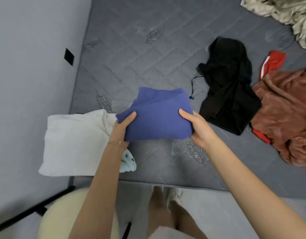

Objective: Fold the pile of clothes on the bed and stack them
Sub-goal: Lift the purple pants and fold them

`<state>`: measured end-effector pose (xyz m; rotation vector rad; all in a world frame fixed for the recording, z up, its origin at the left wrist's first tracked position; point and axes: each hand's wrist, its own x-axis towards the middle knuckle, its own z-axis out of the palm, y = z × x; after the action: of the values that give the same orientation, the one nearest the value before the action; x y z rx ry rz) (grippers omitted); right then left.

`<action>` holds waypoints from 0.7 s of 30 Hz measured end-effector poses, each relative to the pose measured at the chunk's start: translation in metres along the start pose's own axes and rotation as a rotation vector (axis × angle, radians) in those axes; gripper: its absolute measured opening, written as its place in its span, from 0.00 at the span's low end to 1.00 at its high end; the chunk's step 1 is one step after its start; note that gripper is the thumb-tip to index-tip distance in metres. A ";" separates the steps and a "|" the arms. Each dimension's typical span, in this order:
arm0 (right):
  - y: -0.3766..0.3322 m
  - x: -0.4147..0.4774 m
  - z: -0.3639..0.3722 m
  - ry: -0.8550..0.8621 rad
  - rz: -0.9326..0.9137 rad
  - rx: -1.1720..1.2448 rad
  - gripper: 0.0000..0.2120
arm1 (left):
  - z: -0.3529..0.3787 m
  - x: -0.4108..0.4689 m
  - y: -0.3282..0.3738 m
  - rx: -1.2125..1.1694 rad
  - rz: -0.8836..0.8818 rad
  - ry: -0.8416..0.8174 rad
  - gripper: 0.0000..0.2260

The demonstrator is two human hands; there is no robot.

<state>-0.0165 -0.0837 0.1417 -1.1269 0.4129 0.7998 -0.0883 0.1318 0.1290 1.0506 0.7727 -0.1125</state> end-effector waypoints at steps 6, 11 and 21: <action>0.023 -0.035 0.076 0.002 0.016 -0.098 0.08 | -0.067 -0.058 0.029 0.026 0.045 0.115 0.15; 0.069 -0.029 0.149 -0.024 0.037 -0.158 0.08 | -0.149 -0.067 0.057 0.118 0.072 0.239 0.23; 0.164 0.037 0.248 -0.004 0.092 -0.122 0.09 | -0.284 -0.009 0.082 0.327 0.062 0.449 0.17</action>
<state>-0.1377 0.1889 0.1108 -1.2266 0.4193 0.9173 -0.2066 0.4025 0.1200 1.4344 1.1510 0.0558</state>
